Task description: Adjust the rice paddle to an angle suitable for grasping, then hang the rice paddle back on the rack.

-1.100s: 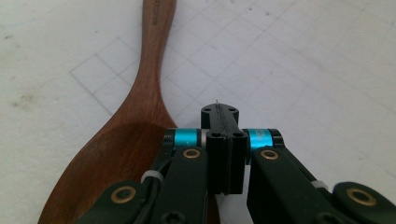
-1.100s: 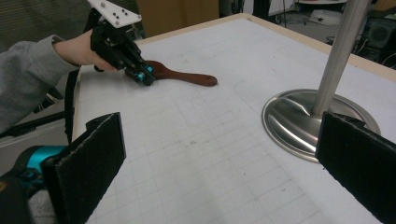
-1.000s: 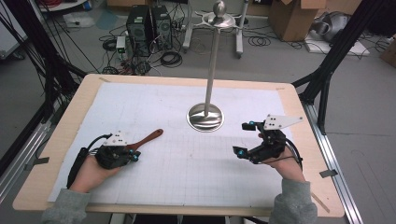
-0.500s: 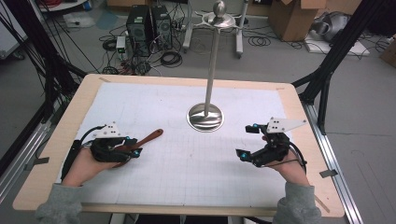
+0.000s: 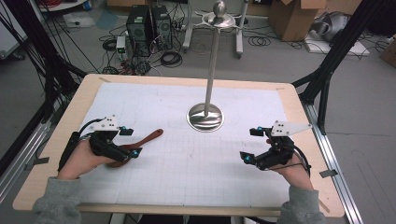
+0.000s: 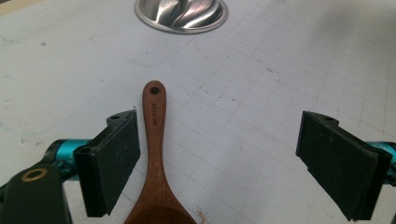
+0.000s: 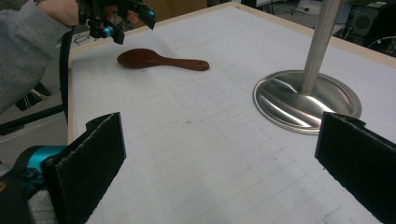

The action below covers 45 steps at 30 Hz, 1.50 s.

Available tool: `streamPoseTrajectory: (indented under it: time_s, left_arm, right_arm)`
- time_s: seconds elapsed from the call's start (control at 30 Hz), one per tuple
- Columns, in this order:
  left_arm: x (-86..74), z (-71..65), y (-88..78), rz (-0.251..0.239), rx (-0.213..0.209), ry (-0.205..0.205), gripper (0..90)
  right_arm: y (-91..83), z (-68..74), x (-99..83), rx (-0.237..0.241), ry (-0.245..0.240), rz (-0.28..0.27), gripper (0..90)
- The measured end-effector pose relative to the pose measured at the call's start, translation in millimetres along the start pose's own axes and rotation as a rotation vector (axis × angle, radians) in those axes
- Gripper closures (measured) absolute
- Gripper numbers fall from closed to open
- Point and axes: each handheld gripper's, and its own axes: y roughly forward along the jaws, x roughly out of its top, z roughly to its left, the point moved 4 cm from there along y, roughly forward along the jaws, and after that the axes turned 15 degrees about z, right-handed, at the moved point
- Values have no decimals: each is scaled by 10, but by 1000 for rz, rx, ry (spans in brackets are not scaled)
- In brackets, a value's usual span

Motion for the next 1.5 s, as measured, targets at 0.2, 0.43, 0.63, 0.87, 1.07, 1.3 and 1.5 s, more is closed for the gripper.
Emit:
streamPoseTrajectory:
  time_s: [0.2,0.43,0.63,0.87,1.07,1.3,1.5]
  left_arm:
    - [25,41,42,45,20,-8,143]
    - [24,78,13,58,22,-31,148]
    - [6,100,79,97,39,-28,153]
    - [-6,141,200,147,97,-22,160]
    - [-10,156,266,168,98,-22,190]
    - [-11,221,353,194,132,-24,187]
    - [-21,233,424,213,113,-27,204]
  right_arm:
    - [-29,-1,-42,-4,11,2,4]
    - [-56,6,-55,-9,11,-4,4]
    - [-61,14,-57,-9,12,-3,4]
    - [-64,13,-65,-9,12,0,4]
    - [-88,18,-83,-14,17,-1,4]
    - [-101,20,-104,-19,20,2,4]
    - [-117,26,-120,-20,20,0,4]
